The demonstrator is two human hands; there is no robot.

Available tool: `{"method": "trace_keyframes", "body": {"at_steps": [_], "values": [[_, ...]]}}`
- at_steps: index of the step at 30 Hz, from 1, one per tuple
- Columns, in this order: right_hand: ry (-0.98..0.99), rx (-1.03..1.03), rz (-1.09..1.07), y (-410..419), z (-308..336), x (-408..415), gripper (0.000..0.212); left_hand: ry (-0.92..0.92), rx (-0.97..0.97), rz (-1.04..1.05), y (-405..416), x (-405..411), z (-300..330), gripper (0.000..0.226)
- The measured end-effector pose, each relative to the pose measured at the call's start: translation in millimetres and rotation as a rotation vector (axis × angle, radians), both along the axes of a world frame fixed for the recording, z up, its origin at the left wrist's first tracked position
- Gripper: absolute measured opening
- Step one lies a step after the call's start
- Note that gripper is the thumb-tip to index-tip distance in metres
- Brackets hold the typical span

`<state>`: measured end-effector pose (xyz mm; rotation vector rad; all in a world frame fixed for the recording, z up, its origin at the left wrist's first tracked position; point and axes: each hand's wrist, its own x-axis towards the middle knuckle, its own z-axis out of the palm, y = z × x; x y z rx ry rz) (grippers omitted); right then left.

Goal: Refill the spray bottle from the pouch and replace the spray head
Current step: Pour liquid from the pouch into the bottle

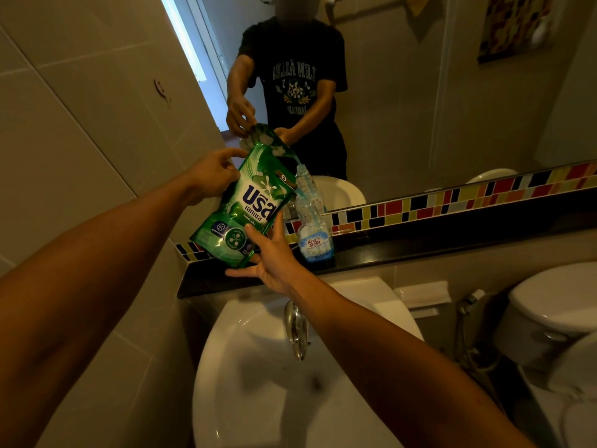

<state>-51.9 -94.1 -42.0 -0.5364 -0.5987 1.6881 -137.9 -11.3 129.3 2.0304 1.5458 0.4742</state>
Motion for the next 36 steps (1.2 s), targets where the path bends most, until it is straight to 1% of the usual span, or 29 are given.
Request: {"method": "trace_keyframes", "body": {"at_steps": [27,30,34,36], "values": [[0.010,-0.013,0.013,-2,5,2,0.083,-0.019,0.003,-0.033,2,1,2,0.054],[-0.001,-0.023,0.015,-2,4,3,0.083,-0.025,0.007,-0.027,4,2,-1,0.053],[-0.047,-0.025,0.013,-2,-2,8,0.076,-0.035,0.009,-0.014,5,-2,-10,0.054],[-0.084,-0.041,0.014,-3,-5,12,0.076,-0.058,0.007,-0.010,4,-3,-18,0.053]]}}
